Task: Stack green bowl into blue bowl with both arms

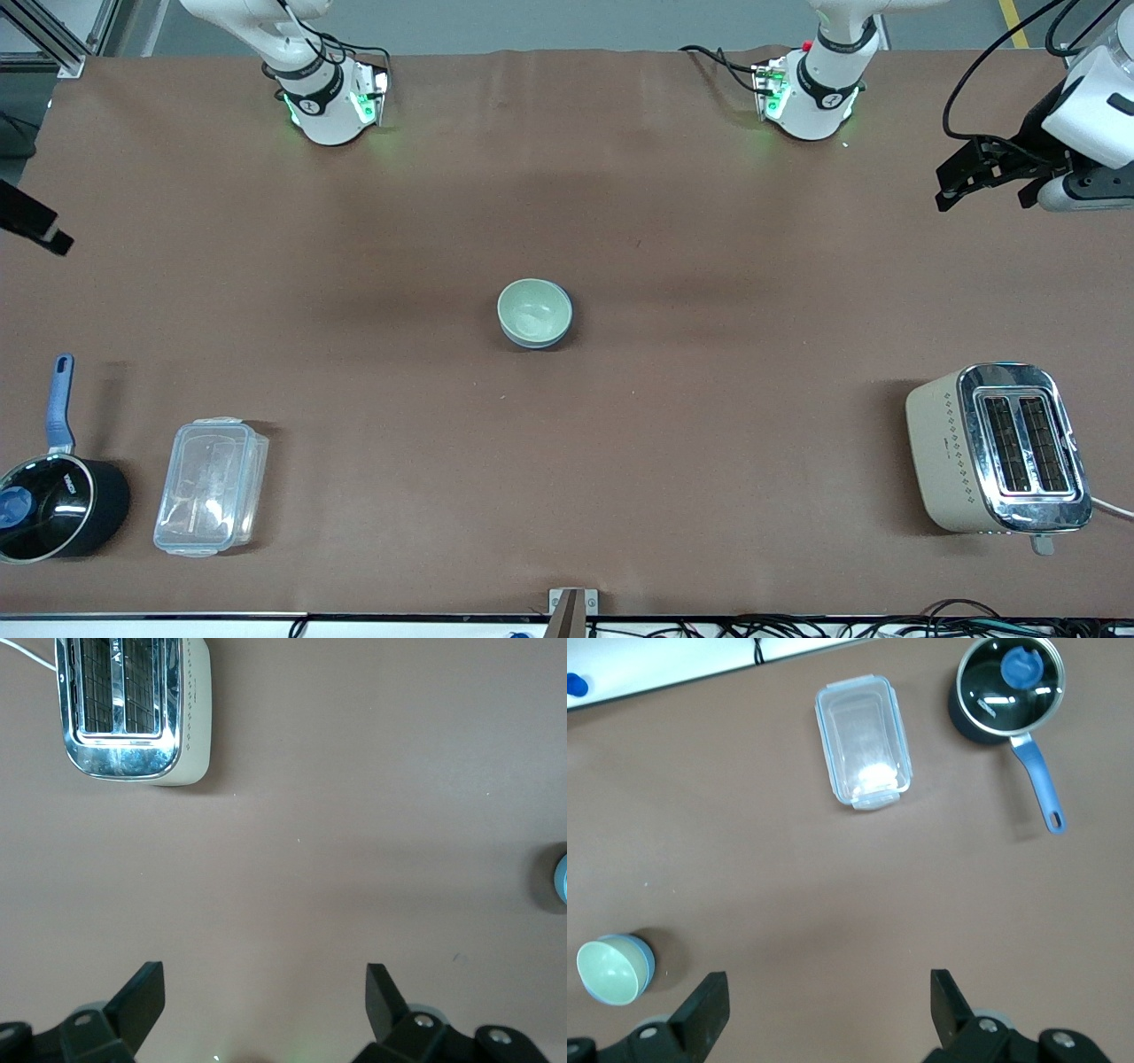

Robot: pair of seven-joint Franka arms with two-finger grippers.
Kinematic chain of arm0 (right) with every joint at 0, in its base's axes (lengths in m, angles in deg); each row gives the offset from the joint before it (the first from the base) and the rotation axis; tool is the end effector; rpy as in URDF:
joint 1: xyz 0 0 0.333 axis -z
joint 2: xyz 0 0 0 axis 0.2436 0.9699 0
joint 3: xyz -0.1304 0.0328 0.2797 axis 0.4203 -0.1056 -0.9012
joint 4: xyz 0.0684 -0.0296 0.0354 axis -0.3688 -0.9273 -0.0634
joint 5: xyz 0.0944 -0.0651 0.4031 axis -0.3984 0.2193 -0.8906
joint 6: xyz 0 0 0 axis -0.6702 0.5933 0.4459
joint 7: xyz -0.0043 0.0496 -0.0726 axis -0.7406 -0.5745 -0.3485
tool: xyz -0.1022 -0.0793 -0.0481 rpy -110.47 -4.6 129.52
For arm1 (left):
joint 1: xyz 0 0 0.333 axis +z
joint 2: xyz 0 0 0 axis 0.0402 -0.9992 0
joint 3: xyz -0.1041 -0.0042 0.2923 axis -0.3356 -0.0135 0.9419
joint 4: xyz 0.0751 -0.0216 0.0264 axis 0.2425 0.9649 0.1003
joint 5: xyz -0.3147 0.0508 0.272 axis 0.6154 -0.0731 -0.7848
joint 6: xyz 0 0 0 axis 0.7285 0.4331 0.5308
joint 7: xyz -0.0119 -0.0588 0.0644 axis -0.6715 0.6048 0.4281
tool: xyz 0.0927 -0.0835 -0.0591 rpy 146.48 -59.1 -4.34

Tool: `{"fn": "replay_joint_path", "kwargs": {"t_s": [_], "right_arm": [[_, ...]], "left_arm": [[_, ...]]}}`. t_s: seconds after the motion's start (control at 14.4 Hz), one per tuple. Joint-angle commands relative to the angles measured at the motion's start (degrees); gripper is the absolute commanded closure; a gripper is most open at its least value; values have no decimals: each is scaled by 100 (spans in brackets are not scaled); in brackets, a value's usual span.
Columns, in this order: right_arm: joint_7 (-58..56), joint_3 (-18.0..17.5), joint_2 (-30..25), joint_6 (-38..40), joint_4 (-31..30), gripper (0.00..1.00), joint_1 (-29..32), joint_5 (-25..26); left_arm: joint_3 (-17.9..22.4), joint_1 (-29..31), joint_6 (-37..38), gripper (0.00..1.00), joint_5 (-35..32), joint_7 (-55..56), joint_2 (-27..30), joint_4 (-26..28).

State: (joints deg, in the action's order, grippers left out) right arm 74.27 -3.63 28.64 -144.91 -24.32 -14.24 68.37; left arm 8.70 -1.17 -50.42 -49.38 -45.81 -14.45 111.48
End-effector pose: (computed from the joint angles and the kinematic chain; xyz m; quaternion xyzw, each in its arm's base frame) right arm 0.5836 -0.0400 0.6631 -0.9937 0.1049 -0.0346 0.0185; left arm 0.5453 -0.0762 0.6146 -0.9999 -0.0082 -0.0065 0.0039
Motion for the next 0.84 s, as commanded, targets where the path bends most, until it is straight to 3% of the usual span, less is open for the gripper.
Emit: {"fn": "replay_joint_path", "kwargs": {"t_s": [0.0, 0.28, 0.77], "right_arm": [[-21, -196, -576, -46, -708, 0, 154, 123], [-21, -600, -665, 243, -726, 0, 550, 123], [-30, -592, -586, 279, -683, 0, 524, 149]], "left_arm": [[-13, -16, 90, 0, -78, -72, -26, -103], [-13, -16, 90, 0, -78, -80, -26, -103], [-13, -8, 90, 0, -78, -80, -26, -103]]}}
